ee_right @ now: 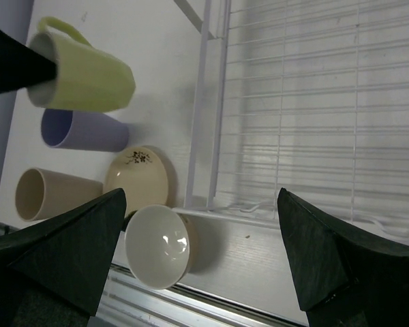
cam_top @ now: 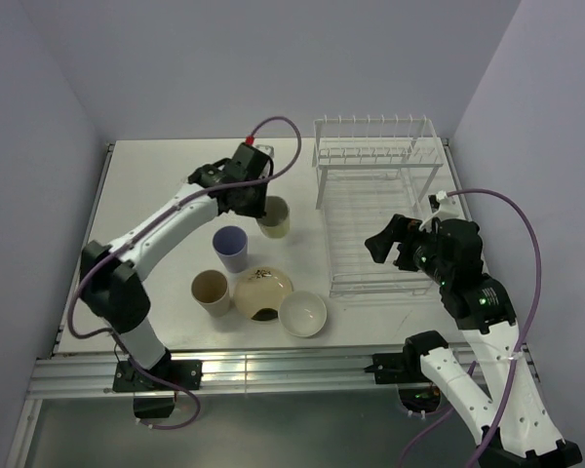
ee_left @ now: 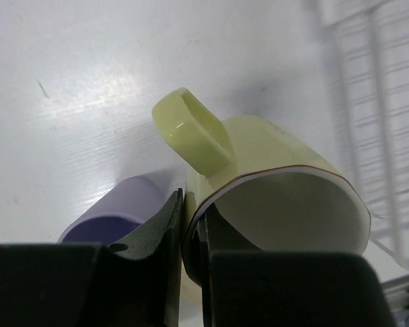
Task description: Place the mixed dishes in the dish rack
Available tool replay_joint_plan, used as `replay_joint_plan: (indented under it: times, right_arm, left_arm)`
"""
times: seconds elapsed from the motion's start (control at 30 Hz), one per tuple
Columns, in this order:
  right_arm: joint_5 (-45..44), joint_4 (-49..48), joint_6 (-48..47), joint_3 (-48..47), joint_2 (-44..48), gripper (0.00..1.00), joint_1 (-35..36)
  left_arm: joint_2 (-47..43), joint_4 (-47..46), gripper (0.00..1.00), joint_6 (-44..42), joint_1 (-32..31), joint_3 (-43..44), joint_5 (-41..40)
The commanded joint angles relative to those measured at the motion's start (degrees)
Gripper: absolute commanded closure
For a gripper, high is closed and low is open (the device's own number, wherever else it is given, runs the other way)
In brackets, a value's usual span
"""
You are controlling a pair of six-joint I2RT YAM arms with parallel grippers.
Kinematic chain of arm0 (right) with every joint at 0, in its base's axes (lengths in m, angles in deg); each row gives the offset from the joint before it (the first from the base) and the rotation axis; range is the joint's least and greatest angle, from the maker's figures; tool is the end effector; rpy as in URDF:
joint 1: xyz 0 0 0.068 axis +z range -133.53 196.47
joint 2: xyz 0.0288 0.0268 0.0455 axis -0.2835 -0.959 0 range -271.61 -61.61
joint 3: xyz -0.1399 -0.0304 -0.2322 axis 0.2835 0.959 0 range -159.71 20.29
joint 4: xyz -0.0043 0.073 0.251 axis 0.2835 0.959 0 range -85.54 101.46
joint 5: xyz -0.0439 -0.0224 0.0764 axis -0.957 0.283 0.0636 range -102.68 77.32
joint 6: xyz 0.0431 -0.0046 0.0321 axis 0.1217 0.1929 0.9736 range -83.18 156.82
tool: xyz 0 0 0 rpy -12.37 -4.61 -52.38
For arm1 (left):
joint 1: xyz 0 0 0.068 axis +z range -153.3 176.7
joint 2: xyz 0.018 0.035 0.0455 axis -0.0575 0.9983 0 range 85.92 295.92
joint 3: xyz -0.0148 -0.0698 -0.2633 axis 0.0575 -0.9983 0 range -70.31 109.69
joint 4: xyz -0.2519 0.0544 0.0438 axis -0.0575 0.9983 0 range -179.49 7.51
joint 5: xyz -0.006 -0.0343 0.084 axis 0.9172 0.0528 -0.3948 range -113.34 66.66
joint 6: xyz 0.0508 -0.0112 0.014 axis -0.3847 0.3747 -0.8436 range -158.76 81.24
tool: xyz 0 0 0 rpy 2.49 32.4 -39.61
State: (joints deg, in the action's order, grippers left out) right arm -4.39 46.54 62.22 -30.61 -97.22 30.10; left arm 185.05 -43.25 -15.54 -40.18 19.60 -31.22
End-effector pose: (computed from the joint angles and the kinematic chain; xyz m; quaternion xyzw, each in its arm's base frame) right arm 0.1188 0.0340 0.3404 0.0494 0.8489 0.2327 0.4721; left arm 0.3030 -0.2213 0.3041 0.0931 0.9483 -0.0916 0.2892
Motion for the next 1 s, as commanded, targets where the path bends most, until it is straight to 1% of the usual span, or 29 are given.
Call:
replay_joint_plan:
  times: [0.0,0.07,0.13,0.17,0.23,0.27,0.3,0.33,0.37,0.4,0.47,0.5,0.53,0.57,0.6,0.7,0.73,0.77,0.8,0.87,0.9,0.97]
  right_arm:
    - [3.4,-0.7,-0.7,-4.0,-0.6,0.00,0.3]
    - [7.4,-1.7,0.0,-4.5,-1.3,0.00,0.3]
    - [11.6,-4.2,1.3,-4.1,-2.1,0.00,0.3]
    - [16.8,-5.2,1.9,-3.9,-2.3,0.00,0.3]
    - [22.4,-9.4,4.5,-2.8,-2.8,0.00,0.3]
    - [27.7,-10.9,5.4,-2.5,-3.0,0.00,0.3]
    - [29.8,-12.4,6.5,-2.2,-3.1,0.00,0.3]
    - [31.7,-14.8,8.4,-1.8,-3.5,0.00,0.3]
    - [33.2,-15.9,9.2,-1.8,-3.7,0.00,0.3]
    - [35.9,-16.9,10.1,-1.8,-3.8,0.00,0.3]
    - [38.6,-20.5,13.3,-1.4,-4.2,0.00,0.3]
    - [41.5,-22.3,14.7,-1.1,-4.1,0.00,0.3]
    - [42.8,-26.6,18.3,-0.3,-3.7,0.00,0.3]
    - [43.9,-28.8,20.3,0.3,-3.4,0.00,0.3]
    - [46.0,-33.9,24.2,1.5,-2.9,0.00,0.3]
    - [48.8,-40.4,28.5,2.6,-3.1,0.00,0.4]
    - [49.8,-41.2,29.9,2.8,-3.1,0.00,0.5]
    - [50.1,-41.7,30.7,3.0,-3.1,0.00,0.7]
    - [50.5,-42.5,31.5,3.3,-3.1,0.00,1.0]
    - [52.1,-49.3,36.2,5.0,-2.8,0.00,1.7]
    - [52.5,-55.2,40.6,5.8,-2.5,0.00,2.5]
    - [53.0,-60.1,44.1,7.4,-2.5,0.00,3.7]
  left_arm:
    - [-12.6,-0.6,1.00,0.9,-0.1,8.0,-0.1]
    - [-16.8,-1.2,1.00,1.6,-0.1,7.7,4.2]
    - [-19.9,-2.5,1.00,2.9,-0.2,5.2,7.5]
    - [-23.2,-4.8,1.00,3.4,-0.2,3.8,11.8]
    - [-27.0,-8.0,1.00,4.9,-0.1,-1.6,15.9]
    - [-31.0,-10.2,1.00,5.4,-0.1,-3.8,20.2]
    - [-33.1,-14.7,1.00,6.6,-0.1,-8.3,22.3]
    - [-35.0,-17.2,1.00,7.0,-0.1,-10.5,24.4]
    - [-38.9,-20.2,1.00,7.3,-0.1,-12.7,29.3]
    - [-41.0,-26.4,1.00,8.4,-0.1,-17.4,31.2]
    - [-45.8,-31.6,1.00,9.9,-0.1,-21.4,34.0]
    - [-47.1,-33.6,1.00,11.2,-0.1,-24.3,36.2]
    - [-48.1,-37.3,1.00,11.9,-0.1,-25.6,37.7]
    - [-49.7,-39.5,1.00,13.4,-0.1,-28.3,39.1]
    - [-50.6,-45.0,1.00,14.4,-0.1,-29.7,41.6]
    - [-53.4,-54.0,1.00,18.9,-0.1,-34.3,44.5]
    - [-54.0,-56.7,1.00,19.8,-0.2,-35.2,45.9]
    - [-54.7,-61.2,1.00,20.8,-0.2,-35.9,46.6]
    - [-54.9,-63.2,1.00,22.2,-0.1,-37.1,47.2]
    - [-55.5,-67.0,1.00,22.7,-0.1,-37.8,48.6]
    - [-55.7,-68.3,1.00,23.2,-0.1,-38.6,49.0]
    - [-56.2,-71.5,1.00,23.9,-0.1,-39.3,49.6]
